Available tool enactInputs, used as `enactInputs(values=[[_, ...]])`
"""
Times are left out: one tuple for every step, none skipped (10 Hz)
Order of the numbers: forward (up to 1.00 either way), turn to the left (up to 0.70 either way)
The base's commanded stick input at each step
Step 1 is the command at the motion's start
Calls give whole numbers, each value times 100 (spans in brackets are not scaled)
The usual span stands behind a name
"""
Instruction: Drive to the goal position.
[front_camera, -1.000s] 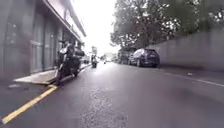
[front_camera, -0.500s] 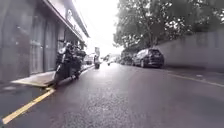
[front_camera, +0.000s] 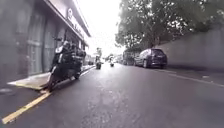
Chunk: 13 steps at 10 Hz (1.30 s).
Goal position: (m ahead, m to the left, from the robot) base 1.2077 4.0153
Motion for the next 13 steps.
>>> enactInputs(values=[[45,0],[45,0],[45,0],[45,0],[45,0],[45,0],[45,0],[45,0],[45,0],[45,1],[45,2],[45,1],[45,0]])
